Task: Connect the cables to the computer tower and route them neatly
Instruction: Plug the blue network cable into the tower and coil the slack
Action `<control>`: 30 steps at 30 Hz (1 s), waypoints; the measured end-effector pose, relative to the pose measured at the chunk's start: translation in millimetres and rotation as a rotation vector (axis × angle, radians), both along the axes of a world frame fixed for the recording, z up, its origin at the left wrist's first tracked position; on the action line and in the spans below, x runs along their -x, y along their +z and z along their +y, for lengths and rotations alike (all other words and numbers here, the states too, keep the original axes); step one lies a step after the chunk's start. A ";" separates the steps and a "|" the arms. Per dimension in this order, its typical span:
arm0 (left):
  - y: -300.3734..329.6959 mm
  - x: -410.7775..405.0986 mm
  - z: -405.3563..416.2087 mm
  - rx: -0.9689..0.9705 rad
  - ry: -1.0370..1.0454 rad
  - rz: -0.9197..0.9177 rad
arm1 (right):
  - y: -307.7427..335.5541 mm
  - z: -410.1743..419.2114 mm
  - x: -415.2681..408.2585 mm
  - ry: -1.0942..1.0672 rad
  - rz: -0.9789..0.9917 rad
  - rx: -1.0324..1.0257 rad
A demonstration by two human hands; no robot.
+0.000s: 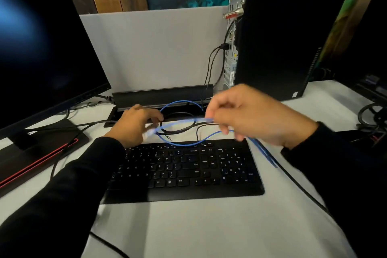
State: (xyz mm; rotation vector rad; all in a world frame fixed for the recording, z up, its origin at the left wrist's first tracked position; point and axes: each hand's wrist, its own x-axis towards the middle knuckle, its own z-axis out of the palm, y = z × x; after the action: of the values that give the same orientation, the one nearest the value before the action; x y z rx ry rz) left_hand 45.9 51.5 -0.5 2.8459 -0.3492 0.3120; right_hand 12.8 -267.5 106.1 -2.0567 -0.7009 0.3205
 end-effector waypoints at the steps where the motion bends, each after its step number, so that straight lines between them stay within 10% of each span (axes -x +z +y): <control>1: 1.6 -4.4 6.4 0.039 -0.004 -0.047 | 1.3 -6.1 -10.2 -0.077 0.000 -0.080; 7: 0.4 -21.3 5.3 -0.173 -0.052 0.269 | 8.7 -17.6 -57.9 -0.422 -0.034 -0.364; 12: 6.7 -26.8 16.8 -0.064 -0.092 0.054 | 22.8 -12.9 -83.8 -0.499 -0.041 -0.453; 19: 47.0 -17.5 23.9 0.721 -0.007 -0.059 | 38.7 -13.9 -101.1 -0.474 -0.029 -0.522; 30: 107.2 -55.1 -16.7 1.293 0.145 0.059 | 70.5 -31.4 -118.2 -0.416 0.192 -0.861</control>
State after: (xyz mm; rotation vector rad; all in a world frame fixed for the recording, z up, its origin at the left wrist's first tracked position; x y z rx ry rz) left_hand 101.0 34.8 106.7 1.5946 0.0866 0.3119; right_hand 131.0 -298.8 176.6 -1.2725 -0.2058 -0.0360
